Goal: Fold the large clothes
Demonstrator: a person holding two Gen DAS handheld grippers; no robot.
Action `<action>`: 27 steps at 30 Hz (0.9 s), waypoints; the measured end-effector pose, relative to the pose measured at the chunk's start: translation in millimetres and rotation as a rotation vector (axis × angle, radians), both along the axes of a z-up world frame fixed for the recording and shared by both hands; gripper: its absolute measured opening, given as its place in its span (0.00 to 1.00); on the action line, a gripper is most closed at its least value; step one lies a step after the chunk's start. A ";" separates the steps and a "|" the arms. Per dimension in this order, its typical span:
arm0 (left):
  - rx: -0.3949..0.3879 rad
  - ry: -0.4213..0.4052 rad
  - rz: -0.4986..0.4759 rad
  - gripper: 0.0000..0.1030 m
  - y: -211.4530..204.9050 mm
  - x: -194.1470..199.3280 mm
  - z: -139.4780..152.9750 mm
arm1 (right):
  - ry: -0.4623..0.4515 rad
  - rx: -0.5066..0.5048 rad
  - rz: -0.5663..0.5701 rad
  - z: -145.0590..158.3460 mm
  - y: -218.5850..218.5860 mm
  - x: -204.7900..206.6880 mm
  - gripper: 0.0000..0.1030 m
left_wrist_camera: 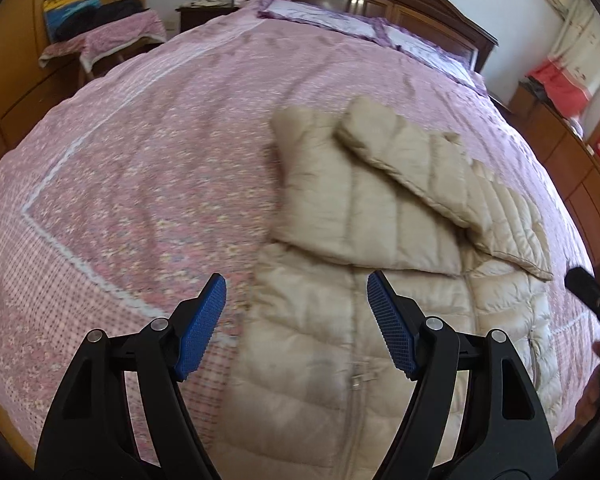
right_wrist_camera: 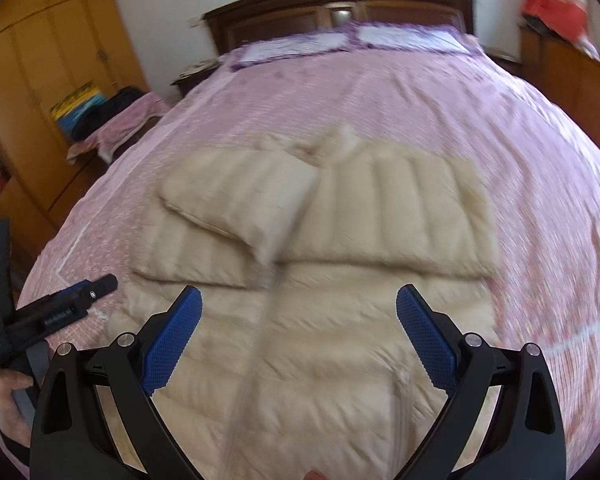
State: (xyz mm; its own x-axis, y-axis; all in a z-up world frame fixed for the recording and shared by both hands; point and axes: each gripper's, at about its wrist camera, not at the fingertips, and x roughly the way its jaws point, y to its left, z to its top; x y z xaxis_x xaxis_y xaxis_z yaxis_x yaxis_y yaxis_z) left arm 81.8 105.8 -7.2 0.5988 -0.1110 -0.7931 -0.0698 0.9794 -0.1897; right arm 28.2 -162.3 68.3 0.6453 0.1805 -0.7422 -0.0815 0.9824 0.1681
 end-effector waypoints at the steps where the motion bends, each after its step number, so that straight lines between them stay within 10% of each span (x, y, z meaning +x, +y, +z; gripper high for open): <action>1: -0.003 0.002 0.009 0.71 5.3 -1.2 -1.4 | -0.002 -0.009 0.022 1.7 10.7 7.4 0.91; 27: -0.013 0.041 0.066 0.71 28.1 -6.1 -28.4 | 0.161 -0.108 0.174 -62.4 165.3 164.3 0.91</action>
State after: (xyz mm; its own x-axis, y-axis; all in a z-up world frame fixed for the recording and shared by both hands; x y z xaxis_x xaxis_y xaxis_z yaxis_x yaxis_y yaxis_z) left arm 75.7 133.9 -35.6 0.5721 -0.0824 -0.8161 -0.1423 0.9699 -0.1977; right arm 192.5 3.0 5.9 0.4833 0.1923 -0.8541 -0.2313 0.9690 0.0873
